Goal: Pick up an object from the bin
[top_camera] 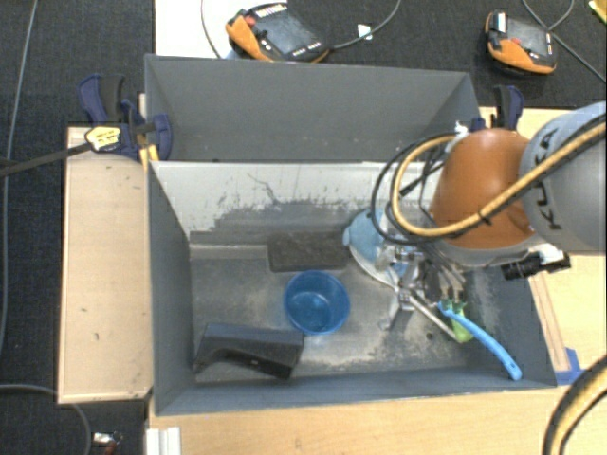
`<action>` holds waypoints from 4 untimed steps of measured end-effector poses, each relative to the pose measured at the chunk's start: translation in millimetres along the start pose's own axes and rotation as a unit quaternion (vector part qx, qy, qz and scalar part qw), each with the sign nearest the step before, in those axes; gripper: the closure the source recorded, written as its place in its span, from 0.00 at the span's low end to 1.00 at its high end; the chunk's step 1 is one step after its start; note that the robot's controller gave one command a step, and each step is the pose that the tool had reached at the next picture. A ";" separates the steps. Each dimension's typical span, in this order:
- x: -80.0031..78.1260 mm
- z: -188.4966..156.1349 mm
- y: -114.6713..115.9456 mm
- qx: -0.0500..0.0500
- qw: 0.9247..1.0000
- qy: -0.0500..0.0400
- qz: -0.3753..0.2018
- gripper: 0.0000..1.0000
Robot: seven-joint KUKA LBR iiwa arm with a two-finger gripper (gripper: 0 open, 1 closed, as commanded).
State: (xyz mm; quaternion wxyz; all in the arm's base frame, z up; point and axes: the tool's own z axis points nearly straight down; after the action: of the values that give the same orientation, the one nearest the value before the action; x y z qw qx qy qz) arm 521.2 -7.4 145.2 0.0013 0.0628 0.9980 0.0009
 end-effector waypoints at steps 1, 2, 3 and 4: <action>-10.4 6.9 -23.1 0.001 1.000 -0.003 -0.021 0.00; -9.7 6.3 11.8 -0.001 1.000 -0.003 0.017 0.00; -11.1 11.1 -15.7 0.002 0.997 -0.004 -0.074 0.00; 0.9 21.4 23.3 -0.001 0.999 -0.003 0.048 0.00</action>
Offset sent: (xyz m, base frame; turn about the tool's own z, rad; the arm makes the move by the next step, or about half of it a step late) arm 0.0101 0.0096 -0.0068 0.0358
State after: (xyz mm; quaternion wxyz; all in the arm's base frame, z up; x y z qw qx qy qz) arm 523.3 15.8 123.8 0.0039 0.1110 0.9938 0.0018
